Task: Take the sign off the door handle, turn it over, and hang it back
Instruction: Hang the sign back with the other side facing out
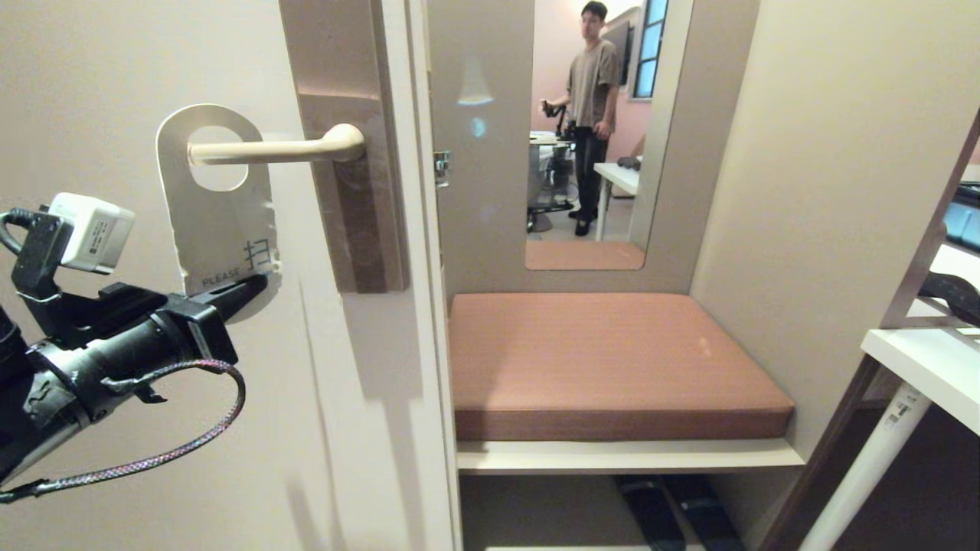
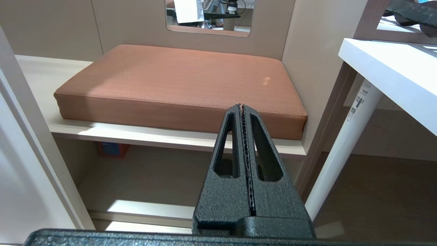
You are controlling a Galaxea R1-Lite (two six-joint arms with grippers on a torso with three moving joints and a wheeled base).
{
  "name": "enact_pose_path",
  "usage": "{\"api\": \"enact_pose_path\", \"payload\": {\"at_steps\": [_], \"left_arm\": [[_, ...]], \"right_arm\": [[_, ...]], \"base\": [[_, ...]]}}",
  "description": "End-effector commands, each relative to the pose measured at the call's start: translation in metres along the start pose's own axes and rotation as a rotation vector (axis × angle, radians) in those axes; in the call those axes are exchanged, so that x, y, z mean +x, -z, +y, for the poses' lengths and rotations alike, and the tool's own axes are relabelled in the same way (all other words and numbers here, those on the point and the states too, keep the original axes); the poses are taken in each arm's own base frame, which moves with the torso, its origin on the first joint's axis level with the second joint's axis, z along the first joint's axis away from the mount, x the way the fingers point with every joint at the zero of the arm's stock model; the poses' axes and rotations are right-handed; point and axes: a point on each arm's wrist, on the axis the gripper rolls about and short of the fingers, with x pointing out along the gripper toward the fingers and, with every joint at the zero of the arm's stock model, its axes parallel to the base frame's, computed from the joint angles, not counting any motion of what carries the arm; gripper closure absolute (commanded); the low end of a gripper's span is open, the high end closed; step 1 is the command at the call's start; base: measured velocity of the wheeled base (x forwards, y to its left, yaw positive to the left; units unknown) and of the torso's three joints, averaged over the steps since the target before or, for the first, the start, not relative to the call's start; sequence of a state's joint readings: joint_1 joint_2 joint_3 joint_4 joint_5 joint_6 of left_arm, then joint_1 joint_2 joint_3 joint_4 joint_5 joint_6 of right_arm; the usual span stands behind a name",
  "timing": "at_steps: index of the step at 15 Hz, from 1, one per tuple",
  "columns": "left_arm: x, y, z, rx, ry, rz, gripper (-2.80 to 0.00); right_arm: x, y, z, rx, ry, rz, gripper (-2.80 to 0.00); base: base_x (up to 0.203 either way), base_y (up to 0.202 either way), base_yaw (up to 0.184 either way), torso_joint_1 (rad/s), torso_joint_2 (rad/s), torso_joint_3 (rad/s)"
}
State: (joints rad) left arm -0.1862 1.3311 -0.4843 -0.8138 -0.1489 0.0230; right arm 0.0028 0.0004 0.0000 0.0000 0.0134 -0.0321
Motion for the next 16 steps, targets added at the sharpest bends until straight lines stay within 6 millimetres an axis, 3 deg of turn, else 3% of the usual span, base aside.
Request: {"api": "enact_pose_path", "payload": {"at_steps": [1,11,16], "left_arm": [[0.000,0.001,-0.001,0.001,0.004,0.002,0.00],[0.003,0.004,-0.026,0.032,0.012,0.016,0.00],[0.013,0.004,-0.028,0.034,0.018,-0.027,0.00]], "right_arm": [[0.000,0.000,0.000,-0.001,-0.001,0.000,0.00],[0.000,0.000,0.000,-0.002,-0.001,0.000,0.00],[0.000,0.000,0.000,0.000,-0.001,0.000,0.00]], "base": [[0.000,0.000,0.000,0.000,0.00,0.000],[0.000,0.000,0.000,0.000,0.00,0.000],[0.000,0.000,0.000,0.000,0.00,0.000]]}}
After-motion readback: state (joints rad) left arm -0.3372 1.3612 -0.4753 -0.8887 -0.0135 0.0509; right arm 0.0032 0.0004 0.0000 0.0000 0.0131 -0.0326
